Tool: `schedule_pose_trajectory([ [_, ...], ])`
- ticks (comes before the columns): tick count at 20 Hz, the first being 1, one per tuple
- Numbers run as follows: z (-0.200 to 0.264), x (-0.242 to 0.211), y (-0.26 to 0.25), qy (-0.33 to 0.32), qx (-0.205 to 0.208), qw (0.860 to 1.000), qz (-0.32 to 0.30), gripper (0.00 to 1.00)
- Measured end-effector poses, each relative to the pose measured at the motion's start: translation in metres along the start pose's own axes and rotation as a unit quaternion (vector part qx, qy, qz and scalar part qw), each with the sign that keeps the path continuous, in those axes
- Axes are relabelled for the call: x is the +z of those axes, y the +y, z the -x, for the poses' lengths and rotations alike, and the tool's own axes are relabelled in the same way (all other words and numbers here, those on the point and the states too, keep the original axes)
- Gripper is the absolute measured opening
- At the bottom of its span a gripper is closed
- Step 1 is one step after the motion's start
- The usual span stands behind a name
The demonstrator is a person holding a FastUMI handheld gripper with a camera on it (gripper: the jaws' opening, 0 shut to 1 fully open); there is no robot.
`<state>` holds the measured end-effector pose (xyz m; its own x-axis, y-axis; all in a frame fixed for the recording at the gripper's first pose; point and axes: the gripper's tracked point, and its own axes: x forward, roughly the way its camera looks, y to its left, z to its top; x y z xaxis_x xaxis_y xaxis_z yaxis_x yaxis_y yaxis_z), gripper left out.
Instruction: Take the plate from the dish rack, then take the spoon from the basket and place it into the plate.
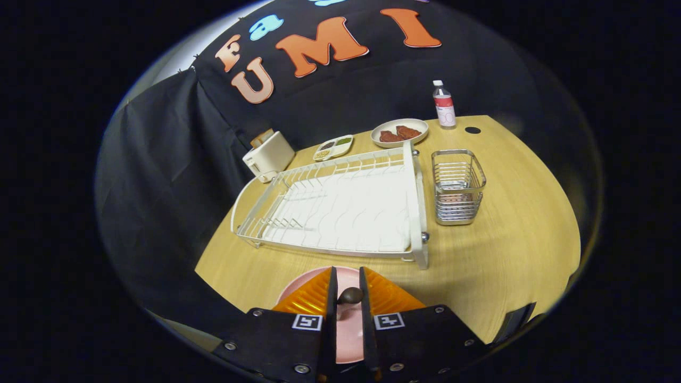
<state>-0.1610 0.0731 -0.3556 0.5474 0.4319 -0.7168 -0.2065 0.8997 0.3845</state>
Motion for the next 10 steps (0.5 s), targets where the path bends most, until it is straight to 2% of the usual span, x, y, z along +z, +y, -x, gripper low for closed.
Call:
schedule_pose_trajectory([
  [3,-0.002,-0.002,-0.024,-0.001,-0.039,0.999,0.003,0.3],
  [5,-0.003,-0.008,-0.048,0.006,-0.078,0.997,0.013,0.44],
  [6,0.0,-0.009,-0.055,0.008,-0.091,0.996,0.016,0.55],
  [9,0.009,0.002,-0.063,-0.003,-0.1,0.995,0.01,0.68],
  [10,0.013,0.009,-0.064,-0.01,-0.103,0.995,0.01,0.7],
])
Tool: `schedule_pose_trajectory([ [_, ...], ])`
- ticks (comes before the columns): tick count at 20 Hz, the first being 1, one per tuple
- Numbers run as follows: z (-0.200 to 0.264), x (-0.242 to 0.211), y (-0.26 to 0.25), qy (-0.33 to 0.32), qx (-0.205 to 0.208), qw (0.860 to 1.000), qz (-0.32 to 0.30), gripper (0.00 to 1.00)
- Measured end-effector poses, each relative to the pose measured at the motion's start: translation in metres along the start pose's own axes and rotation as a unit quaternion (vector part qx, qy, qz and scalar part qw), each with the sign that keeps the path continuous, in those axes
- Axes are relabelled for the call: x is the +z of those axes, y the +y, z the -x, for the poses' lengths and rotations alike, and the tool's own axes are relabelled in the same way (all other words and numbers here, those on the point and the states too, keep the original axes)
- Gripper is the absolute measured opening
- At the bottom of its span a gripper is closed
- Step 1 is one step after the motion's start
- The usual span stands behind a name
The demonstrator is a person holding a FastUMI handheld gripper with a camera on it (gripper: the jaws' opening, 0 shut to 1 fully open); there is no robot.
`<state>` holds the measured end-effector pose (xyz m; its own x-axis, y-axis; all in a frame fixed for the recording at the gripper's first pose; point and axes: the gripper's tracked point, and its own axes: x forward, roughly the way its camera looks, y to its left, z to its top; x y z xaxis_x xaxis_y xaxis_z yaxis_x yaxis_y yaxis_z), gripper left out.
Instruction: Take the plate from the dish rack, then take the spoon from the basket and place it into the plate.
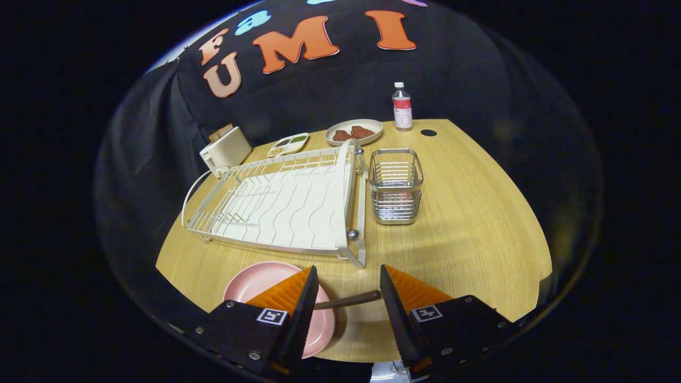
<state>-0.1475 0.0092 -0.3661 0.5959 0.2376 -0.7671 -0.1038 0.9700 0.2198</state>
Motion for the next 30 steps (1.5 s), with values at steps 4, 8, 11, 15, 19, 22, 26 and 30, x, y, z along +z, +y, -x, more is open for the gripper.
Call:
schedule_pose_trajectory([
  [4,0.024,0.049,-0.001,-0.058,-0.014,0.998,0.009,0.78],
  [8,0.06,0.114,0.005,-0.138,-0.019,0.99,0.023,0.89],
  [11,0.092,0.158,0.012,-0.186,-0.019,0.982,0.027,0.92],
  [15,0.134,0.21,0.021,-0.247,-0.013,0.968,0.031,0.94],
  [19,0.168,0.255,0.019,-0.314,-0.049,0.946,0.061,0.94],
  [22,0.184,0.275,0.026,-0.343,-0.066,0.935,0.066,0.96],
  [26,0.201,0.296,0.043,-0.375,-0.06,0.922,0.072,0.96],
  [30,0.214,0.312,0.057,-0.398,-0.057,0.912,0.083,0.96],
])
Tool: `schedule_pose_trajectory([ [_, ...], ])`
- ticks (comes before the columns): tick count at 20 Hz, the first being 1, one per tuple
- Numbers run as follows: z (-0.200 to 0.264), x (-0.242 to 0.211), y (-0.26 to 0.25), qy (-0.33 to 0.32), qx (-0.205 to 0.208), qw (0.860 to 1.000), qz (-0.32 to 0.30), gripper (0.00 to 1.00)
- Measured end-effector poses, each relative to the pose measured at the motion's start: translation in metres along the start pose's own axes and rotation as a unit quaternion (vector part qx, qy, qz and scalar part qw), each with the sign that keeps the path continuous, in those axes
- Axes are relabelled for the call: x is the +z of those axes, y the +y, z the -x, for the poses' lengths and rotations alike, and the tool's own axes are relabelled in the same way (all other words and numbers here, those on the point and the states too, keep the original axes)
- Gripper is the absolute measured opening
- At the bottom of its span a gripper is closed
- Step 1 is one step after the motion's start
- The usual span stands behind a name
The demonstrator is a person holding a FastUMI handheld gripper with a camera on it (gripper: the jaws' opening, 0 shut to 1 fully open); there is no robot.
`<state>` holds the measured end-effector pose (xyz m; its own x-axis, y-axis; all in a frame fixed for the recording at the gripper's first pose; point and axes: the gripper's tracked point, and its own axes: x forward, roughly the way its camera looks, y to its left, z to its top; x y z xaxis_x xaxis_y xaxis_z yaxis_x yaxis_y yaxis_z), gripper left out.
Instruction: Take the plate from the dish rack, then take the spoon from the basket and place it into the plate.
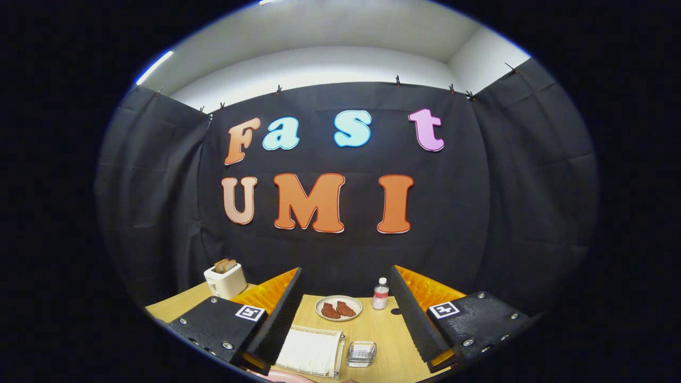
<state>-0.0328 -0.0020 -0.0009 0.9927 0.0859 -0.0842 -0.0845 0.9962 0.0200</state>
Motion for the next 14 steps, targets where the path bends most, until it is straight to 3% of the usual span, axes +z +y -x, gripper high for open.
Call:
schedule_pose_trajectory([
  [9,-0.007,0.019,0.02,-0.024,0.011,1.0,0.007,0.96],
  [14,-0.006,0.041,0.03,-0.076,0.021,0.996,0.03,0.96],
])
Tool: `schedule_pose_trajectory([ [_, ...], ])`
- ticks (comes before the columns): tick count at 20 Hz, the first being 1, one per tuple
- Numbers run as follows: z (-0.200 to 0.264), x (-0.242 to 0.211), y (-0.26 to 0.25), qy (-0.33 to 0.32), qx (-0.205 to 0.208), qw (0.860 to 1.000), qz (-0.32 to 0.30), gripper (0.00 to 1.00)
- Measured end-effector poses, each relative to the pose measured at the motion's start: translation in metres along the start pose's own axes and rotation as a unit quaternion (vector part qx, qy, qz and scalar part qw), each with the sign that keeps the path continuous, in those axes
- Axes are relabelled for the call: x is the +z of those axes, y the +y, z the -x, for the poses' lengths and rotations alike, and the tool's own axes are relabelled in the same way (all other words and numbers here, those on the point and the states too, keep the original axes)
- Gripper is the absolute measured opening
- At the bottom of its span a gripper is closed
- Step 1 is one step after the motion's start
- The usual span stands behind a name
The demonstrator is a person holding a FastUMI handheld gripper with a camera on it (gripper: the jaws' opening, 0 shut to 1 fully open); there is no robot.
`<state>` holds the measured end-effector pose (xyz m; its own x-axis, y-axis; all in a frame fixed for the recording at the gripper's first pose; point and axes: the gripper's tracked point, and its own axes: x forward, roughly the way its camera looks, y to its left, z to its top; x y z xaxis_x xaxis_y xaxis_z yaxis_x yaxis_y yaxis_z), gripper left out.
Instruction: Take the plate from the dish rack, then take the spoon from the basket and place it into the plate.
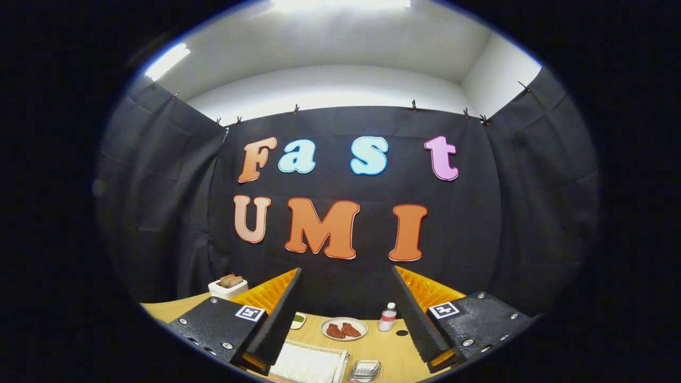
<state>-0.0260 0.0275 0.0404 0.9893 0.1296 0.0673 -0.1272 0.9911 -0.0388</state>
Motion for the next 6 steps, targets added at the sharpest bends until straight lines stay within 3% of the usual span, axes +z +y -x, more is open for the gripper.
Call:
schedule_pose_trajectory([
  [6,-0.0022,0.0084,0.0031,-0.035,0.009,0.999,0.01,0.96],
])
